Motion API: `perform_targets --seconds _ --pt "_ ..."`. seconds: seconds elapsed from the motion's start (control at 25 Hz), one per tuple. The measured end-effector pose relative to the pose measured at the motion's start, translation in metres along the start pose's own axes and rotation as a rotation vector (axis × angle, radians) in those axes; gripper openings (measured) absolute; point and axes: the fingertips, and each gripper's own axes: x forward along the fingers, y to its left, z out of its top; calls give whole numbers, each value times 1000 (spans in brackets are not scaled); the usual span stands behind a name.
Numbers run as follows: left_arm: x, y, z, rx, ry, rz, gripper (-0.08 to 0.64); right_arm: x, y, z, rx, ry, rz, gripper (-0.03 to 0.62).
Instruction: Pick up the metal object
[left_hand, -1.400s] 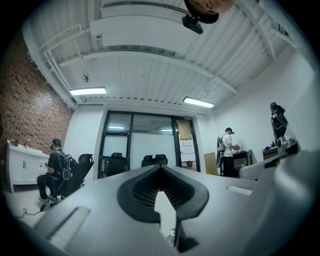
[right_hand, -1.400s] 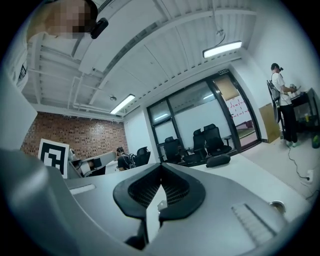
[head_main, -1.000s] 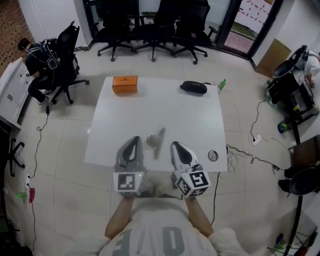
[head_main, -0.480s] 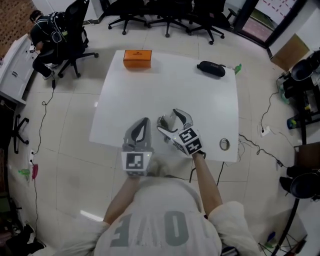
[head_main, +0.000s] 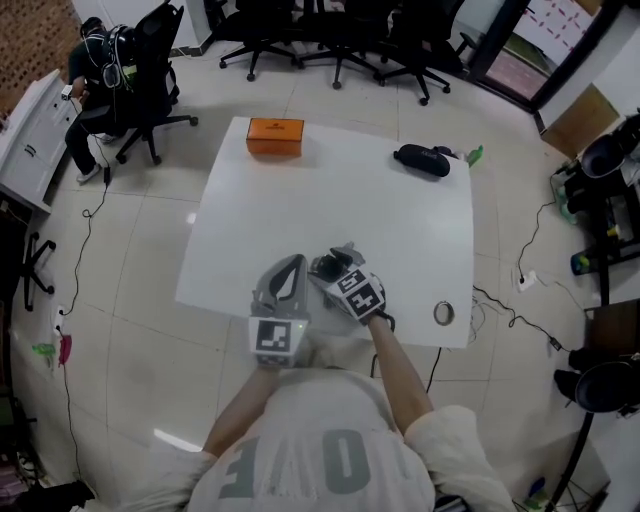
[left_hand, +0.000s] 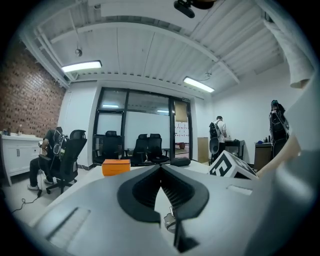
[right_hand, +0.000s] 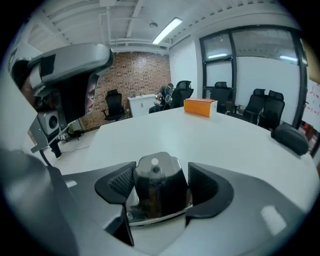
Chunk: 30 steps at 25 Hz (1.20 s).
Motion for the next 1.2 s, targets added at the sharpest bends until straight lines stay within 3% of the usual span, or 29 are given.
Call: perform_targets --seconds 0.16,0.28,0.4,0.64,0.8,1.0,1.2 --pt "3 1 -1 -2 7 -2 0 -3 0 -2 -17 11 -24 314" --pt "4 1 3 -4 -2 0 0 -18 -6 8 31 -53 -51 310" --pt "5 6 15 -7 -32 13 0 -49 -19 37 87 -197 -116 308" --pt "3 22 65 20 -144 56 0 -145 -40 98 285 -602 -243 307" --pt "6 15 84 50 -184 31 0 -187 -32 114 361 -746 -281 307" --pt "9 -4 73 62 -152 -34 0 -199 -21 109 328 -726 -355 308" --pt "10 -2 70 47 -146 -53 0 -206 -20 108 374 -740 -388 307"
